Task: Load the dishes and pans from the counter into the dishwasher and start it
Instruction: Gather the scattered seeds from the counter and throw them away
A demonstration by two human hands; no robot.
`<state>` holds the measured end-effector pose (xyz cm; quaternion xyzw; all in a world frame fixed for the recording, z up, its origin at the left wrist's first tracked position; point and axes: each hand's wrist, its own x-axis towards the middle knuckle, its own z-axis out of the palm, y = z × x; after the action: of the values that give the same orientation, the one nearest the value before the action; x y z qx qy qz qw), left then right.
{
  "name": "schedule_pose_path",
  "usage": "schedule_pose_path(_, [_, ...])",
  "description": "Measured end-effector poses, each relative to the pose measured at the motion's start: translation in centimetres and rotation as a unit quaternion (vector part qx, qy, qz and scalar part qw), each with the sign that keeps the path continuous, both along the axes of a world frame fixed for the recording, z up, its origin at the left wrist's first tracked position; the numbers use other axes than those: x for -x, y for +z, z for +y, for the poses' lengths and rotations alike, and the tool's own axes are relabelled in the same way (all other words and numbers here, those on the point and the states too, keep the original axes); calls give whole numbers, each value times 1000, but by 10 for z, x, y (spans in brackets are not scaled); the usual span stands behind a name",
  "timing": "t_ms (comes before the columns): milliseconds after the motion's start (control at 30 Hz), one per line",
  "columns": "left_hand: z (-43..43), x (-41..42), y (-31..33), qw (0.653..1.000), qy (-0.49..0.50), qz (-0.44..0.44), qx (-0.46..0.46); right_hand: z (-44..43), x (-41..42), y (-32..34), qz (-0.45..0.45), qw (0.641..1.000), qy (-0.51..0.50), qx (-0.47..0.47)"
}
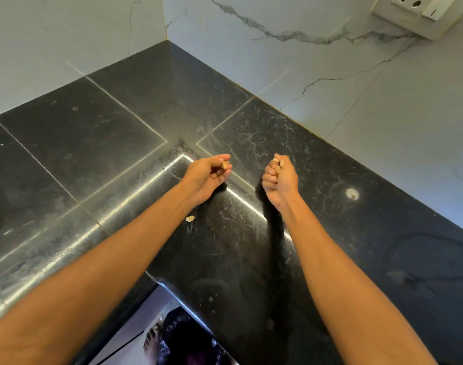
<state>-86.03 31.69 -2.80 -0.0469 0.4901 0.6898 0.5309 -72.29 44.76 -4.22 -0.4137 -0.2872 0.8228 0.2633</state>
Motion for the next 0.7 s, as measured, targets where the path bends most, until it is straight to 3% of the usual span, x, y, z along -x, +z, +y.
schedule_pose_path(100, [0,-4,3,996,35,-81,-18,-7,-4,0,60,996,37,48])
schedule_pose_path(200, [-6,-2,6,997,42,-54,15,-22,4,0,90,992,64,55])
schedule_pose_path(300, [-24,5,6,996,1,51,69,-33,10,-2,130,986,75,74])
schedule_pose_path(367, [-43,9,2,969,-34,211,124,-42,13,0,142,983,92,69])
schedule_pose_path(400, [-54,10,-1,934,-54,315,159,-46,14,0,144,983,98,64])
schedule_pose_path(467, [-80,10,-11,829,-87,506,221,-55,17,-1,134,984,104,54])
schedule_pose_path(533, [-106,8,-21,727,-125,637,226,-64,21,0,94,990,102,38])
schedule_pose_path(600, [-124,5,-30,637,-173,725,196,-73,26,3,12,995,100,-11])
schedule_pose_path(700, [-136,3,-41,542,-260,783,158,-85,31,5,-128,981,99,-110])
